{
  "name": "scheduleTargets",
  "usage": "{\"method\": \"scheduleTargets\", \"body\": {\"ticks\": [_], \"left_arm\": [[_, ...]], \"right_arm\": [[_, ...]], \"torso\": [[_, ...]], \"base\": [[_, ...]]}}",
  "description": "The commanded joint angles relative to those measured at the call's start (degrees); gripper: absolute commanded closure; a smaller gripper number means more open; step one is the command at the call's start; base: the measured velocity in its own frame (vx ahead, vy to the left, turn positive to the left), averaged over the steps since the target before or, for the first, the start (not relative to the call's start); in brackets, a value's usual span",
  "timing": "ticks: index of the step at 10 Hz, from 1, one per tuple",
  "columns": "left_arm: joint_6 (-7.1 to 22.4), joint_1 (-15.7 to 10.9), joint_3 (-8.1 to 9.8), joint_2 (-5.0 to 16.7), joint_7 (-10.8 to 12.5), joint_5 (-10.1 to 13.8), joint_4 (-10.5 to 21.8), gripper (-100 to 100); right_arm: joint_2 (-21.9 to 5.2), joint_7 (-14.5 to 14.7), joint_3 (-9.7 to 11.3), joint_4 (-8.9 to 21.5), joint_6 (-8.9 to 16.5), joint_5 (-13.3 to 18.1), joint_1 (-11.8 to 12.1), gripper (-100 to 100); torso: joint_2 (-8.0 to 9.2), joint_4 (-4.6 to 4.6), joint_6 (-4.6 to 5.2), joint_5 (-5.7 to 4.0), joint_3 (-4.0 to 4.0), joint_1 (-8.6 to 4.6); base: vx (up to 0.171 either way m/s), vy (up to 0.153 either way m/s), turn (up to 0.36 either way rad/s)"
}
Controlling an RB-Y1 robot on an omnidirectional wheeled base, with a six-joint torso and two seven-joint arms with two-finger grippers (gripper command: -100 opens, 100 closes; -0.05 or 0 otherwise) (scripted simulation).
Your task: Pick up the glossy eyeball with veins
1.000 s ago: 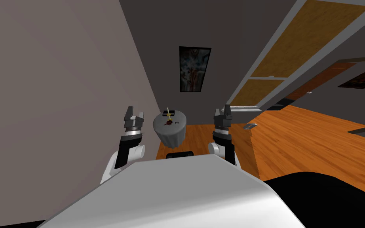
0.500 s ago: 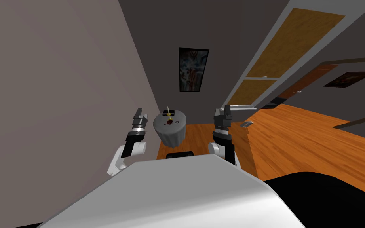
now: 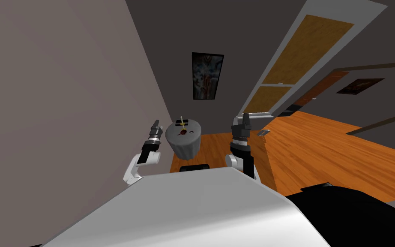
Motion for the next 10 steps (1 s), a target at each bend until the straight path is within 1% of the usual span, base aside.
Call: {"method": "scheduleTargets", "body": {"ticks": [1,2,3,4,5,6,7,9,10], "left_arm": [[2.2,-1.9,0.02,0.8,-0.2,0.3,2.9,-100],[3.6,-3.3,-0.12,1.2,-0.4,0.5,4.8,-100],[4.1,-3.3,-0.12,1.2,-0.4,0.5,5.6,-100],[6.0,-4.8,-0.27,1.5,-0.6,0.7,7.5,-100],[6.0,-4.8,-0.27,1.5,-0.6,0.7,8.1,-100],[7.9,-6.3,-0.43,1.7,-0.9,0.9,10.7,-100],[7.9,-6.3,-0.43,1.7,-0.9,0.9,10.7,-100],[11.7,-9.4,-0.75,2.0,-1.3,1.4,15.0,-100],[11.9,-9.4,-0.75,2.0,-1.3,1.4,15.9,-100]], "right_arm": [[0.0,0.0,0.0,0.0,0.0,0.0,0.0,0],[0.0,0.0,0.0,0.0,0.0,0.0,0.0,0],[0.0,0.0,0.0,0.0,0.0,0.0,0.0,0],[0.0,0.0,0.0,0.0,0.0,0.0,0.0,0],[0.0,0.0,0.0,0.0,0.0,0.0,0.0,0],[0.0,0.0,0.0,0.0,0.0,0.0,0.0,0],[0.0,0.0,0.0,0.0,0.0,0.0,0.0,0],[0.0,0.0,0.0,0.0,0.0,0.0,0.0,0],[0.0,0.0,0.0,0.0,0.0,0.0,0.0,0]], "torso": [[0.00,0.00,0.00,0.00,0.00,0.00],[-0.02,0.00,0.02,-0.01,-0.01,-0.03],[-0.05,-0.01,0.03,-0.01,-0.03,-0.03],[-0.04,-0.01,-0.01,-0.01,-0.03,-0.04],[-0.05,-0.01,0.02,-0.01,-0.03,-0.04],[-0.05,-0.01,0.00,-0.01,-0.03,-0.06],[-0.05,-0.01,0.01,-0.02,-0.03,-0.07],[-0.06,-0.01,0.02,-0.02,-0.04,-0.07],[-0.08,-0.02,0.02,-0.01,-0.05,-0.04]], "base": [[-0.004,0.025,-0.051],[0.000,0.029,-0.129],[0.002,0.026,-0.050],[-0.001,0.027,-0.062],[-0.001,0.022,-0.042],[0.001,0.019,-0.084],[0.002,0.019,-0.047],[0.005,0.029,-0.096],[0.004,0.030,-0.056]]}}
